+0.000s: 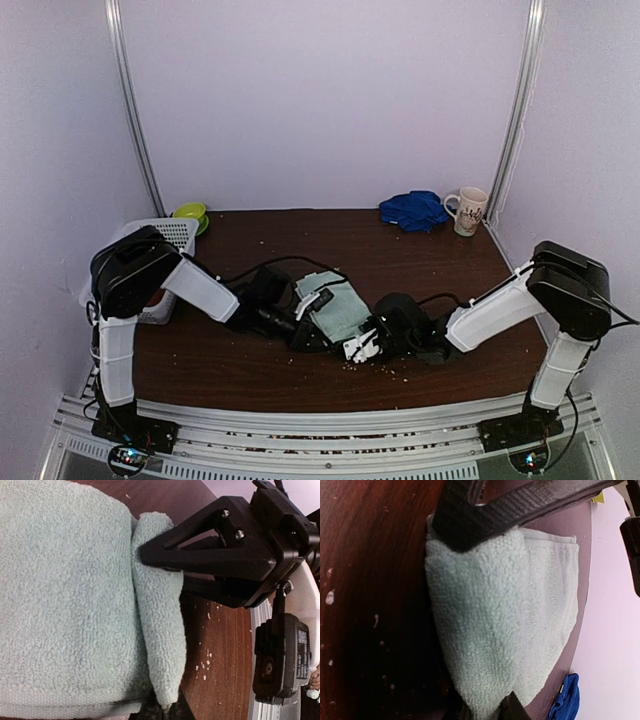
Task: Roll the towels
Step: Roll the towel at the center of the board.
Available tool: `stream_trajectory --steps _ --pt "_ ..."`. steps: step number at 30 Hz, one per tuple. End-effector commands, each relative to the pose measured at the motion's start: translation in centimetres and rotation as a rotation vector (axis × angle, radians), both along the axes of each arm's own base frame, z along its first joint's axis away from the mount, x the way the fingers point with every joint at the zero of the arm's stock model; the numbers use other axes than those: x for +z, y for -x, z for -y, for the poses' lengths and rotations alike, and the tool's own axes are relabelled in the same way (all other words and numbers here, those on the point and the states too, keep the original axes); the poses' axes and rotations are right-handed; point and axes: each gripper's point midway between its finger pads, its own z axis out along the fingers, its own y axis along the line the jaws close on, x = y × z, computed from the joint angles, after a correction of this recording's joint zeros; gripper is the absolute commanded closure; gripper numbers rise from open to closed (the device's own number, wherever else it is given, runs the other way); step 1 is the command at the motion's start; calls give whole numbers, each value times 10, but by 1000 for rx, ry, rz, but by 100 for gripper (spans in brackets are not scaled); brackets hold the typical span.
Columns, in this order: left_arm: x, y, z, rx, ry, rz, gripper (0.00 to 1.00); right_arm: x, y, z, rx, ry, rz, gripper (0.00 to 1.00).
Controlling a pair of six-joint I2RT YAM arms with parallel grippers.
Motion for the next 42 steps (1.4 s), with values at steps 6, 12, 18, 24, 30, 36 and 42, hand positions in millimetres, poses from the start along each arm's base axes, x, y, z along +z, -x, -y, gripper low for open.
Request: stream_trajectory --steps 6,12,18,24,30,36,42 --pt "-12 -6 -35 80 -149 77 57 -32 20 10 -20 110 -186 93" --pt "16 -20 -60 178 -196 279 31 -25 28 1 -5 112 -286 95" --pt "47 -20 -97 275 -196 522 13 -28 46 -6 7 142 -457 96" --pt "77 2 -117 286 -115 827 2 -26 66 -11 12 163 -702 97" --pt "103 32 -120 234 -17 1089 2 -26 80 -16 -8 228 -920 97" --pt "83 41 -103 136 -157 1225 2 -25 89 -19 -44 282 -1100 98" --pt "56 51 -79 12 -259 1291 3 -20 87 -19 -84 306 -1171 98"
